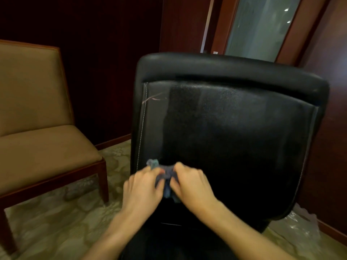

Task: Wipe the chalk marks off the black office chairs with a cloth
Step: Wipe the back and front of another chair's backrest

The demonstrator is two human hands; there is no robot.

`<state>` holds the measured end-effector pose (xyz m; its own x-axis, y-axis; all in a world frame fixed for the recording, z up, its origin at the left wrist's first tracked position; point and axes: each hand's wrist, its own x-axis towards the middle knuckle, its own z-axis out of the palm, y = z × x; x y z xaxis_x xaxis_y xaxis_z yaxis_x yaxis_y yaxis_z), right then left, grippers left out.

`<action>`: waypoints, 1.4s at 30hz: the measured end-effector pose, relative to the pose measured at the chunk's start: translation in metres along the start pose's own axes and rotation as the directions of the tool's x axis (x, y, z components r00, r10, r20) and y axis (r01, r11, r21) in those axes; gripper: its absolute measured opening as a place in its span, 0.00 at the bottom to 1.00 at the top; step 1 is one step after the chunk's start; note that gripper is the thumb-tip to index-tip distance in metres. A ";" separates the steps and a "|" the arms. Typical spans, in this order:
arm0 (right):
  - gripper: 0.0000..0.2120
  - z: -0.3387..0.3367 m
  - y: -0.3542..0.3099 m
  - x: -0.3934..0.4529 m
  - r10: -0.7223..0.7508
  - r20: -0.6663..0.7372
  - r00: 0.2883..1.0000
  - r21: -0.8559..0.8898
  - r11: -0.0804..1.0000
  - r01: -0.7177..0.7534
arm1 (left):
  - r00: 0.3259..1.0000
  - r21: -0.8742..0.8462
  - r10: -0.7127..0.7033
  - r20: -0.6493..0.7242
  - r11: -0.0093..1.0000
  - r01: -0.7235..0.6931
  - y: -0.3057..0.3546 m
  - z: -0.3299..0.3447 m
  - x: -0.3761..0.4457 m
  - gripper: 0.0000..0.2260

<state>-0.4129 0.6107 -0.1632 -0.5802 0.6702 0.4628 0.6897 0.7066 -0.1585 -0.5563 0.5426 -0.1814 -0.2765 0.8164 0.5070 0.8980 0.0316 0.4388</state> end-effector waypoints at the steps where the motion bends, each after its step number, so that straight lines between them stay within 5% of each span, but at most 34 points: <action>1: 0.07 -0.014 -0.003 0.012 -0.005 -0.066 0.998 0.014 1.000 0.006 | 0.998 -0.017 0.010 -0.055 1.000 -0.010 0.006 -0.009 0.013 0.09; 4: 0.08 -0.057 -0.011 0.055 -0.019 -0.257 0.966 0.000 1.000 0.020 | 0.980 -0.065 0.018 -0.197 0.997 -0.031 0.028 -0.040 0.058 0.08; 8: 0.10 -0.089 -0.017 0.098 0.016 -0.236 0.972 -0.055 0.998 -0.029 | 0.983 -0.077 -0.030 -0.182 0.997 0.016 0.047 -0.059 0.094 0.08; 15: 0.11 -0.007 0.002 0.024 -0.018 -0.276 0.961 0.009 1.000 0.021 | 0.986 -0.056 -0.009 -0.165 0.998 -0.001 0.027 -0.018 0.033 0.08; 23: 0.09 0.077 -0.004 -0.039 0.100 0.024 0.995 0.016 0.995 -0.100 | 0.974 -0.074 -0.181 -0.136 0.982 0.172 -0.021 0.082 -0.065 0.11; 26: 0.11 0.097 -0.005 -0.063 0.251 0.348 0.903 -0.073 0.968 -0.241 | 0.916 -0.067 -0.386 0.107 0.917 0.394 -0.031 0.106 -0.090 0.12; 29: 0.11 0.107 -0.012 -0.083 0.355 0.421 0.835 -0.048 0.928 -0.370 | 0.876 -0.169 -0.438 0.204 0.865 0.472 -0.044 0.116 -0.106 0.11; 36: 0.08 0.086 -0.033 -0.049 0.259 0.168 0.951 0.174 0.942 -0.287 | 0.937 -0.413 -0.348 -0.027 0.857 0.307 -0.060 0.092 -0.072 0.07; 42: 0.11 0.048 -0.053 -0.030 0.191 -0.078 0.978 0.395 0.907 -0.146 | 0.906 -0.488 -0.302 -0.297 0.863 0.128 -0.043 0.051 -0.050 0.07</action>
<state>-0.4524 0.5637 -0.2105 -0.4018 0.7731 0.4907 0.5393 0.6329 -0.5555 -0.5631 0.5304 -0.2634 -0.6230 0.5592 0.5470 0.5730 -0.1498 0.8058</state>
